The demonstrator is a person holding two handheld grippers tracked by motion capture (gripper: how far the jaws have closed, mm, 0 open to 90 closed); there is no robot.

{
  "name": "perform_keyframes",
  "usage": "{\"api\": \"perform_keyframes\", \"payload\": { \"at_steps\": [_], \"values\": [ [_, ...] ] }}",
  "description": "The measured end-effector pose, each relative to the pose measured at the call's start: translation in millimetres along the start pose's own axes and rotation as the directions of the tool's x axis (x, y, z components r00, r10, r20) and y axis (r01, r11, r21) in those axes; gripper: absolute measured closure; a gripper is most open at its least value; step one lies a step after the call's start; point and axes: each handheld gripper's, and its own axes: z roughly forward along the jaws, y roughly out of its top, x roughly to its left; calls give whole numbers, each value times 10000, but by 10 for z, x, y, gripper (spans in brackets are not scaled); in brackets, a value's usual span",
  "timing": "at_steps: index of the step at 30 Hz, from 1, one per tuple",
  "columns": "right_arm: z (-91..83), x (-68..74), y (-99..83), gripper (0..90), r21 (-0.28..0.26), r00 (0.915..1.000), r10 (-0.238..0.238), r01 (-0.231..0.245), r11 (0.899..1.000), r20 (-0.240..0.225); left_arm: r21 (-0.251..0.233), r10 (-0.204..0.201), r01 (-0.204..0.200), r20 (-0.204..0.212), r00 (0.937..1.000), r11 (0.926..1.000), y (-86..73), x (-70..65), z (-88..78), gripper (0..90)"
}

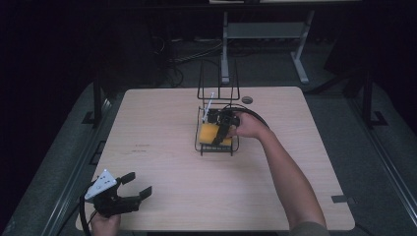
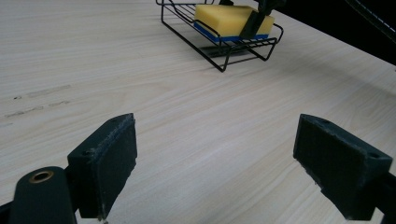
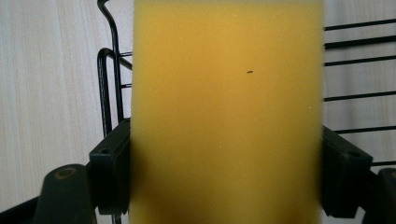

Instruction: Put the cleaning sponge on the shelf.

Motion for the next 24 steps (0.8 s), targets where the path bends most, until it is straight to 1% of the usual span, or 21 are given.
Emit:
{"api": "perform_keyframes", "payload": {
  "at_steps": [5,14,17,19,22,24],
  "values": [
    [8,-4,5,213,-61,10000,-48,48,10000,-9,-15,13,-13,10,10000,10000,0,-1,-1,128],
    [9,2,0,206,9,10000,62,-62,10000,-18,-29,-18,18,3,10000,10000,0,-1,-3,128],
    [14,8,0,191,28,10000,34,-34,10000,23,-40,-21,21,-6,10000,10000,0,-2,-4,128],
    [25,16,-1,181,40,9999,120,-120,9999,-6,-14,14,-14,-13,10000,10000,2,-2,-6,128],
    [31,34,2,169,126,9999,115,-116,9999,83,3,31,-31,3,10000,10000,1,-7,-6,128],
    [12,39,7,165,93,9999,121,-122,9999,122,-16,26,-26,3,10000,10000,2,-11,-6,128]
  ]
}}
